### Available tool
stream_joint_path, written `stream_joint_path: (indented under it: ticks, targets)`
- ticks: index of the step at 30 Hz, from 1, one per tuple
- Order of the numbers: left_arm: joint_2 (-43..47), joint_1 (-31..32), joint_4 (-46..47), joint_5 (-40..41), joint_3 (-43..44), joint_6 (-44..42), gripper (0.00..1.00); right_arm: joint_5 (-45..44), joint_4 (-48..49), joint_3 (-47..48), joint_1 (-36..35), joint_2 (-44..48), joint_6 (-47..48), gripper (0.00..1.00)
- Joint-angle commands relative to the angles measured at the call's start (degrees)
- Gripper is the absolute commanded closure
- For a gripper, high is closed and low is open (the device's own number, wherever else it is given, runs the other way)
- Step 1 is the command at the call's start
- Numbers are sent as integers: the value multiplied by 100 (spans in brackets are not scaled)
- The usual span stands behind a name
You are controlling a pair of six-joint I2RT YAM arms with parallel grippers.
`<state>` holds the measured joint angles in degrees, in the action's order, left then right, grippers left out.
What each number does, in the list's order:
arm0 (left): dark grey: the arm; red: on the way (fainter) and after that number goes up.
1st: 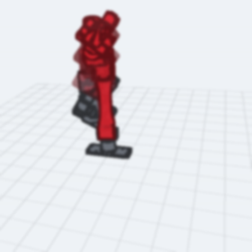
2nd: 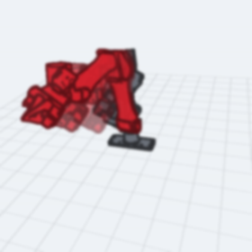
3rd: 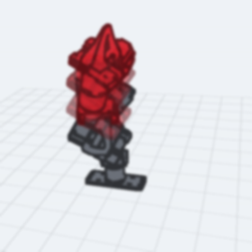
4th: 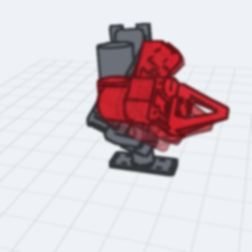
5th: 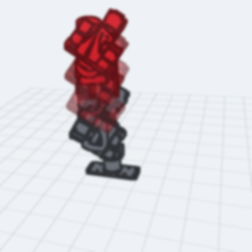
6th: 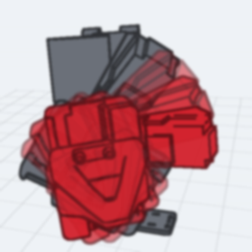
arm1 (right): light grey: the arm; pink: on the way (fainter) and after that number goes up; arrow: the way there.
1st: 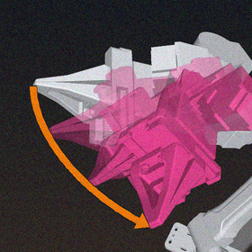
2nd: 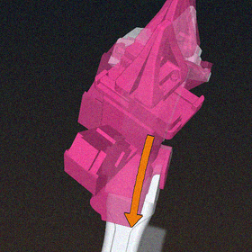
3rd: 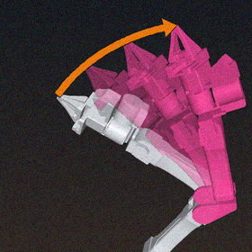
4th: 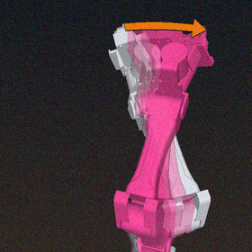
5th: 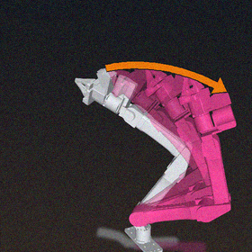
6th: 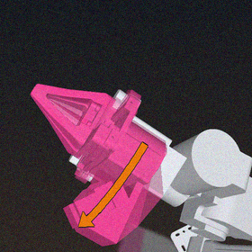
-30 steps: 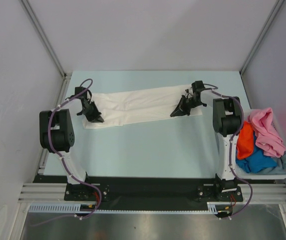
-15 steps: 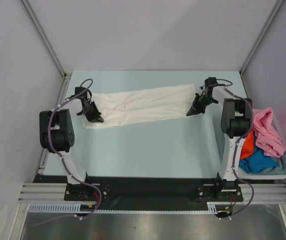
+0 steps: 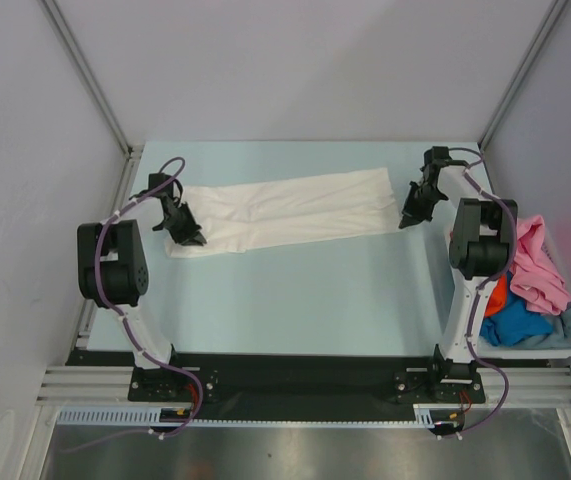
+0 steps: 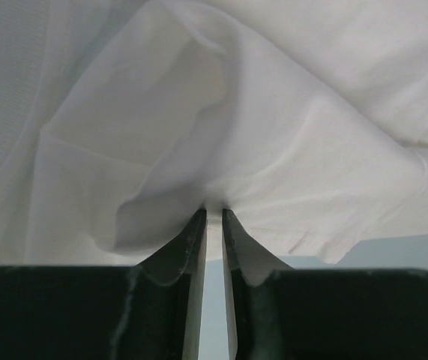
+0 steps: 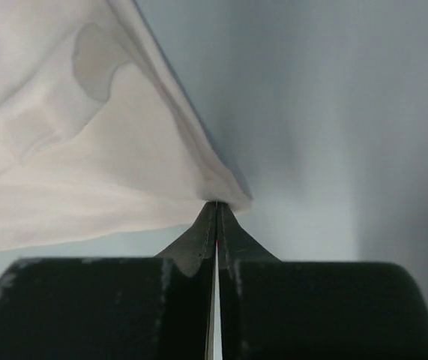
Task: Fold and stack the t-shirts
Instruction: Fold the tshirt
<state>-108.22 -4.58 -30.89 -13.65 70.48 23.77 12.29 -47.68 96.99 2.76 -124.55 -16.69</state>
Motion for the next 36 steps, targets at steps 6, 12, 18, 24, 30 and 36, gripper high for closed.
stream_joint_path:
  ticks: [6,12,18,24,30,36]
  targets:
    - [970,-87,-259,126,-96,-144,64,1423,2143,-389,-1250,968,-1510,94]
    - [1207,-105,-330,222,-69,-320,50,2189,2867,-128,-2173,301,-2075,71]
    - [1005,-350,-320,-85,88,-487,47,2576,3720,-163,-2693,-25,-2488,53]
    - [628,-561,-488,-269,493,-698,38,2787,4494,-330,-2887,-464,-3172,47]
    - [206,-755,-373,-902,757,-654,33,2761,4968,-339,-2992,-746,-3587,46]
    - [-6,-755,-242,-1131,775,-566,37,2761,5172,-277,-3229,-851,-3815,47]
